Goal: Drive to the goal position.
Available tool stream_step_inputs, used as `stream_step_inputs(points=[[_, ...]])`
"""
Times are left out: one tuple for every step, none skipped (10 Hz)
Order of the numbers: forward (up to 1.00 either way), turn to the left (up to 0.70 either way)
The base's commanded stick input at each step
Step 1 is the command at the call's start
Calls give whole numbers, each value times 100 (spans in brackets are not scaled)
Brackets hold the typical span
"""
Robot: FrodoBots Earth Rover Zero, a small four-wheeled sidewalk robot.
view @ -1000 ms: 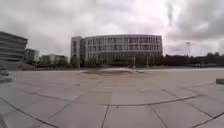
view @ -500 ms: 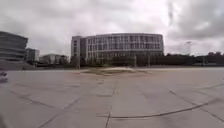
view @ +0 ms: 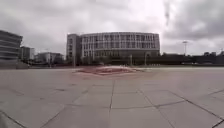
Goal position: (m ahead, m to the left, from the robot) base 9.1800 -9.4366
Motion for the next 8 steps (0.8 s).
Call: stream_step_inputs(points=[[100,-19],[100,-39],[100,-40],[100,-40],[100,-40],[100,-40],[100,-40],[100,-40]])
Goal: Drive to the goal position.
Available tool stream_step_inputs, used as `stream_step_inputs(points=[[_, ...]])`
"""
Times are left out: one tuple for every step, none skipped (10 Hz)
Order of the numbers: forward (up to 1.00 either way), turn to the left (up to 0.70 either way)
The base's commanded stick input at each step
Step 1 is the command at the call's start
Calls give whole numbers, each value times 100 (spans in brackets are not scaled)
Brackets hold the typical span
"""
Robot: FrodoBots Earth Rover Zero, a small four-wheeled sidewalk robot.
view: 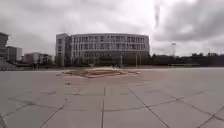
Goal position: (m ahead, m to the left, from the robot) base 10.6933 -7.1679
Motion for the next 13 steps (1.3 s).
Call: stream_step_inputs(points=[[100,-40],[100,-40],[100,-40],[100,-40],[100,-40],[100,-40],[100,-40],[100,-40],[100,-40],[100,-40],[100,-40],[100,-40],[100,-40]])
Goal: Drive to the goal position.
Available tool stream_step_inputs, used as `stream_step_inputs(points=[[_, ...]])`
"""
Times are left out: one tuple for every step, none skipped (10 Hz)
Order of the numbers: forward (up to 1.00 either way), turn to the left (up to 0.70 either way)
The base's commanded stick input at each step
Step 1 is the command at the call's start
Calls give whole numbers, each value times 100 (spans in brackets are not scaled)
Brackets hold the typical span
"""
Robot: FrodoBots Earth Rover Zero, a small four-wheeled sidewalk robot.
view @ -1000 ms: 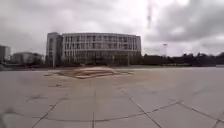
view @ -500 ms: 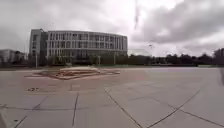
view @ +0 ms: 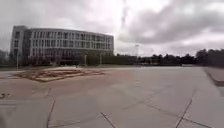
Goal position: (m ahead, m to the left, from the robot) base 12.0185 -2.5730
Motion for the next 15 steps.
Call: stream_step_inputs(points=[[100,-40],[100,-39],[100,-39],[100,-40],[100,-39],[100,-36],[100,0],[100,0],[100,0],[100,0],[100,0],[100,0],[100,0],[100,0],[100,0]])
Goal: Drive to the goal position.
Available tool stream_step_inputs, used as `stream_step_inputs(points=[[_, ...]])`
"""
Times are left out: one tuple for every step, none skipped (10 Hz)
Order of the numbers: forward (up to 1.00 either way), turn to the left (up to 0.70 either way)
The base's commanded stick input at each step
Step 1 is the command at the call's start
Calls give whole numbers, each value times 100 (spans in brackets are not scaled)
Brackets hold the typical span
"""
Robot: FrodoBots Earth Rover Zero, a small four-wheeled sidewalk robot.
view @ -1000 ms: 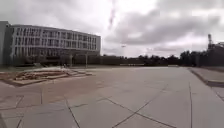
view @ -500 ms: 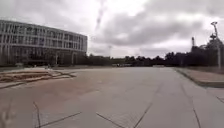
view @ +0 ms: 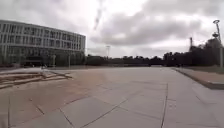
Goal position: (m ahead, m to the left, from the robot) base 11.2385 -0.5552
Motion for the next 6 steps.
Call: stream_step_inputs(points=[[100,0],[100,0],[100,0],[100,0],[100,0],[100,0]])
